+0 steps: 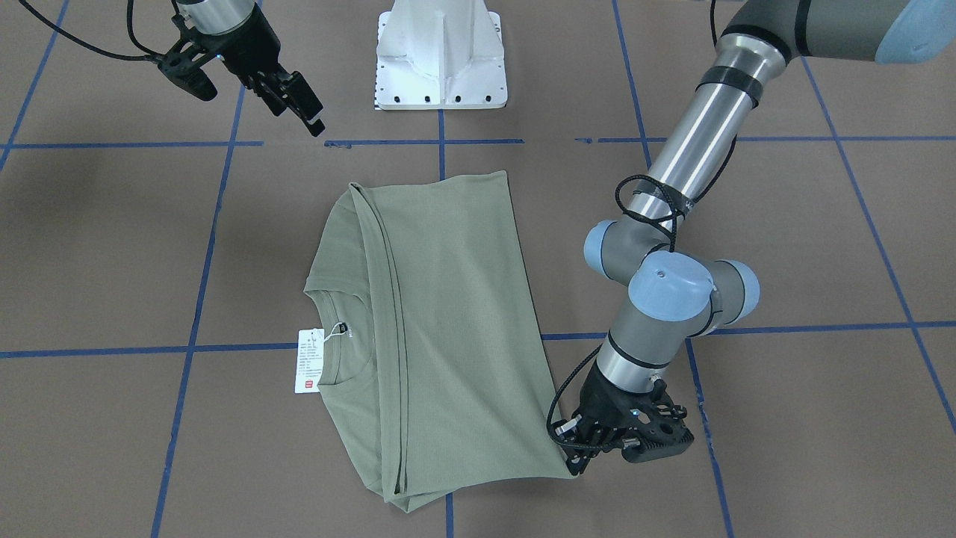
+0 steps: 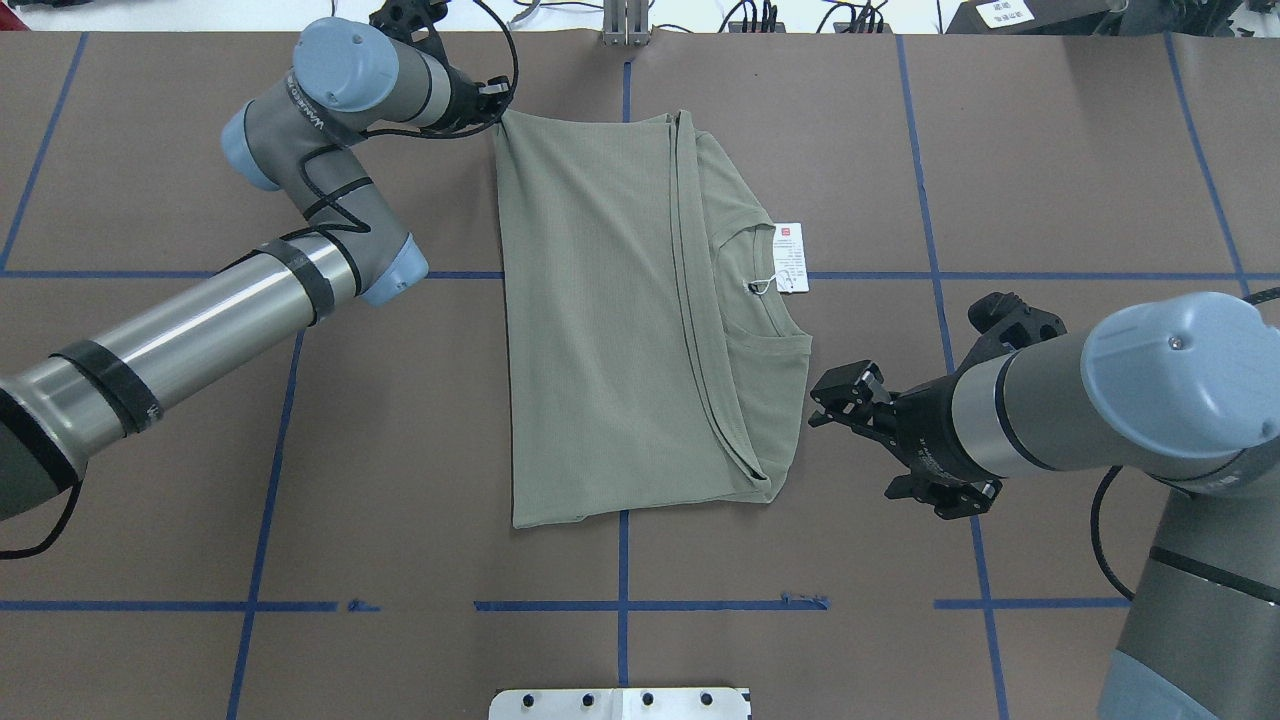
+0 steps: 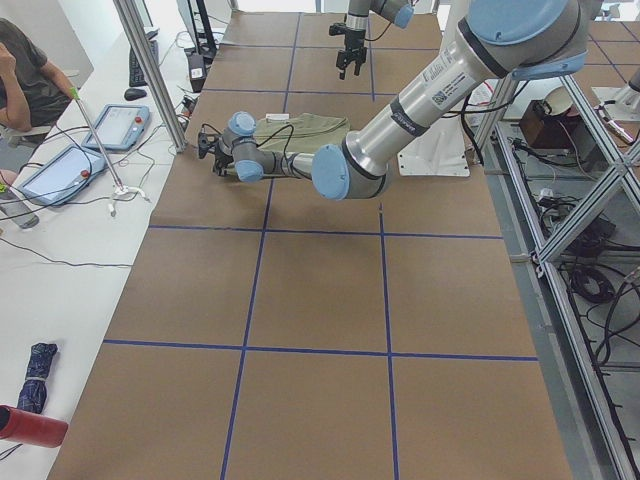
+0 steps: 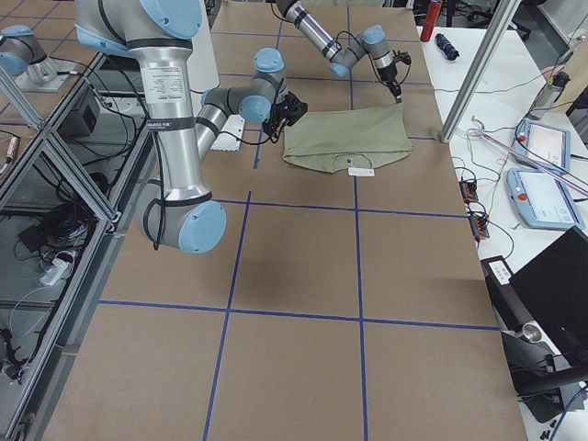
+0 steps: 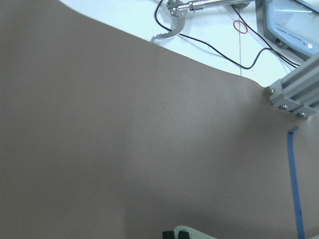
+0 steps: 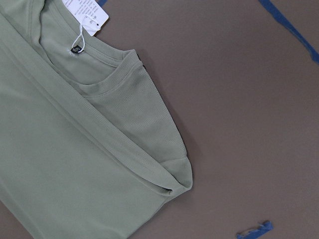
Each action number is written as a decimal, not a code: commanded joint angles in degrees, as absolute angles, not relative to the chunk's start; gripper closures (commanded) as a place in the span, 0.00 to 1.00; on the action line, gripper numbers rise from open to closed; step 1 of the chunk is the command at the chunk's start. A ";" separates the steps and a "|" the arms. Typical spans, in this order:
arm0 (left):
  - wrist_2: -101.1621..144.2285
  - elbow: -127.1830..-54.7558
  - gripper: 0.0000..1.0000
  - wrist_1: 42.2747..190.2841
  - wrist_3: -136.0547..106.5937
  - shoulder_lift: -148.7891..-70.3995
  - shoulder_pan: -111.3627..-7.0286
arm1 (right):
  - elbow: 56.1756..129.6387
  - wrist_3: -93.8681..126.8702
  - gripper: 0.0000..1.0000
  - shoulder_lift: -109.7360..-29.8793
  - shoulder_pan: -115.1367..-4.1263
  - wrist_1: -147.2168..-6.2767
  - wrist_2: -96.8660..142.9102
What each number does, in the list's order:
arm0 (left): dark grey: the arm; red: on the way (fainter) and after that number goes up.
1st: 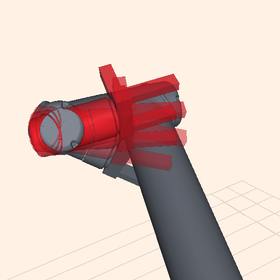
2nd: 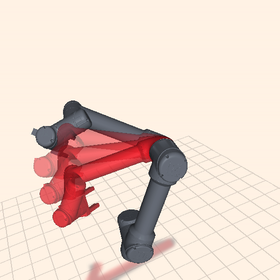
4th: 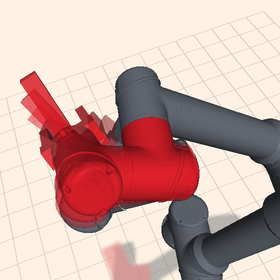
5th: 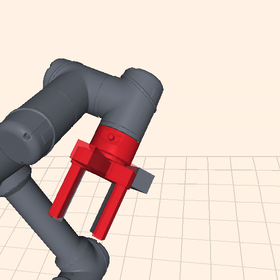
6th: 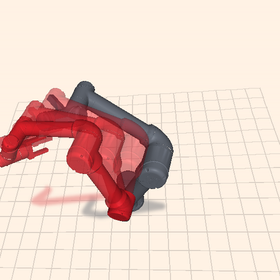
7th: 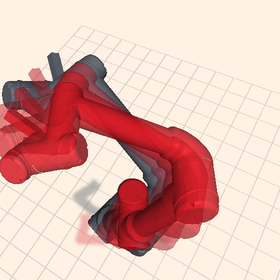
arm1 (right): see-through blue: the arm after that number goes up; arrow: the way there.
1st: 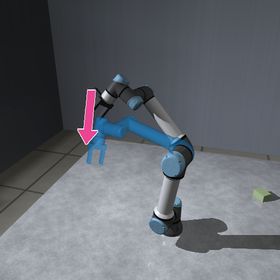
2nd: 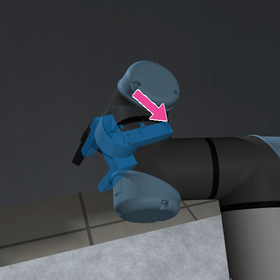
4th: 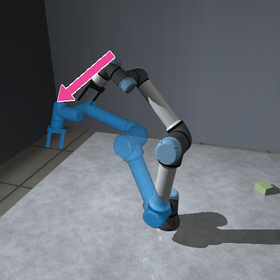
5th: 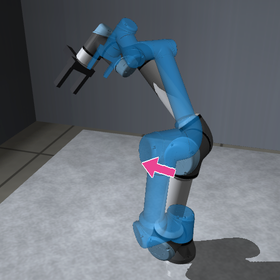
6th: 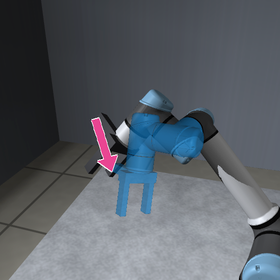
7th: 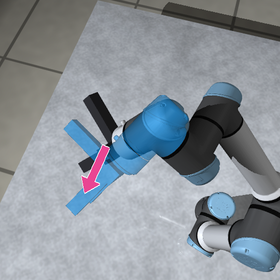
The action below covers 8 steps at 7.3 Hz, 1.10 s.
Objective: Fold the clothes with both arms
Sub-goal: 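Rotate the shirt upright with both grippers, left gripper pulling its far corner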
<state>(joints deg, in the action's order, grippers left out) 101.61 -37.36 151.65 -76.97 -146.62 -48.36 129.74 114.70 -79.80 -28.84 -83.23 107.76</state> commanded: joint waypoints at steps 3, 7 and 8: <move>106.14 -50.96 0.53 150.49 -76.82 -140.51 -48.52 | 122.21 111.30 0.00 -73.33 -28.65 -83.23 102.83; 114.08 -75.66 0.51 142.82 -76.90 -125.34 -48.08 | 114.20 67.53 0.00 -69.37 -25.93 -87.43 102.14; 114.08 -75.76 0.50 142.82 -76.90 -125.25 -47.90 | 111.47 55.84 0.00 -66.13 -25.23 -88.23 100.74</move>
